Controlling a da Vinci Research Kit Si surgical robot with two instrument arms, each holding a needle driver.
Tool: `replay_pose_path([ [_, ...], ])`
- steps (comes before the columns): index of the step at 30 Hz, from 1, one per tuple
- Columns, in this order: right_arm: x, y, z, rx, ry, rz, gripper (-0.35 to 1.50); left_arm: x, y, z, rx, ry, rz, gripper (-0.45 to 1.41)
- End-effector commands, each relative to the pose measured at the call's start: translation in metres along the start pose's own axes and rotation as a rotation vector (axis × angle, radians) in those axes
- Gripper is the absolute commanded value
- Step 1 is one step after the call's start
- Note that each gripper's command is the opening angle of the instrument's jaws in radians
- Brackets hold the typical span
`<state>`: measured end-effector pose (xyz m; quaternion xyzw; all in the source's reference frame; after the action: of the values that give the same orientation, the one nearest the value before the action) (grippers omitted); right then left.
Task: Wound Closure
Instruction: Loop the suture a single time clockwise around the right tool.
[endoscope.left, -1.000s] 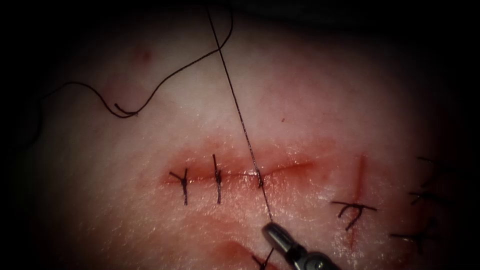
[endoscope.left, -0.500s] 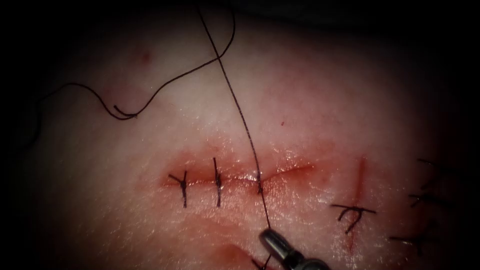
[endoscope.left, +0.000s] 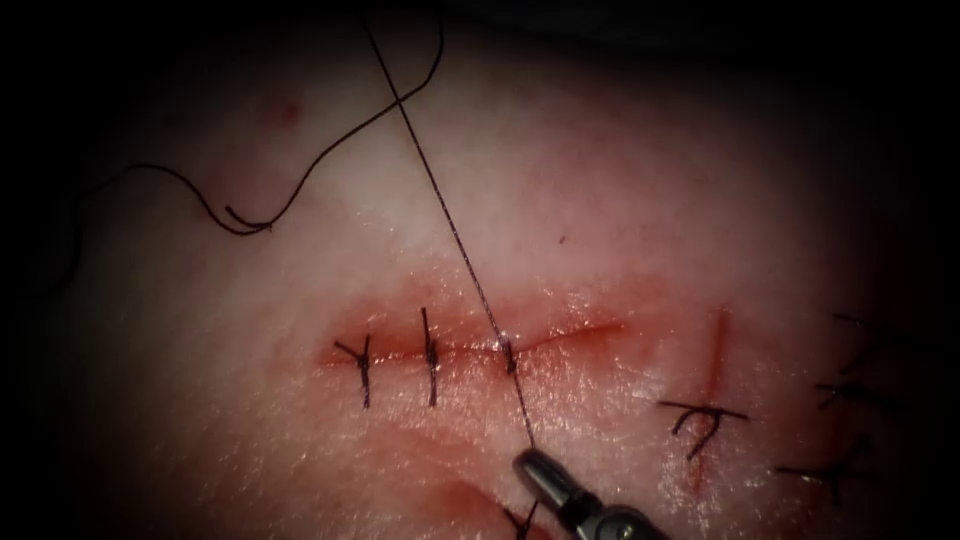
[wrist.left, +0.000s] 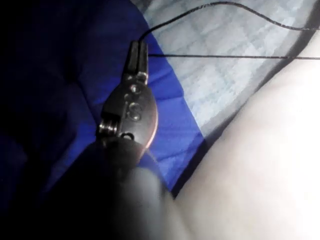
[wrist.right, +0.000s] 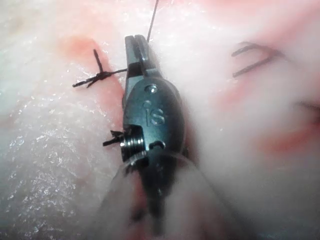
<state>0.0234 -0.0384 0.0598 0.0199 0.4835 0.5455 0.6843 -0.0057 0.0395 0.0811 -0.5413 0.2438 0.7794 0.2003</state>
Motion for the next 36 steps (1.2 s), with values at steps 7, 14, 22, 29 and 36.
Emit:
replay_pose_path([
  [7, -0.0015, -0.0010, 0.0004, 0.000, -0.038, -0.010, -0.35, 0.0003, -0.0004, 0.0007, 0.004, -0.014, 0.040, -0.45],
  [14, -0.0024, -0.0014, 0.0000, -0.002, -0.054, -0.021, -0.35, -0.0004, -0.0014, 0.0010, -0.007, -0.005, 0.064, -0.45],
  [22, -0.0035, -0.0015, -0.0008, -0.007, -0.098, -0.036, -0.35, -0.0012, -0.0027, 0.0006, -0.022, 0.008, 0.085, -0.45],
  [29, -0.0045, -0.0021, -0.0020, 0.003, -0.119, -0.044, -0.35, -0.0016, -0.0034, 0.0001, -0.020, 0.010, 0.105, -0.45],
  [36, -0.0047, -0.0037, -0.0033, 0.009, -0.124, -0.046, -0.35, -0.0022, -0.0044, -0.0008, -0.021, 0.013, 0.128, -0.45],
])
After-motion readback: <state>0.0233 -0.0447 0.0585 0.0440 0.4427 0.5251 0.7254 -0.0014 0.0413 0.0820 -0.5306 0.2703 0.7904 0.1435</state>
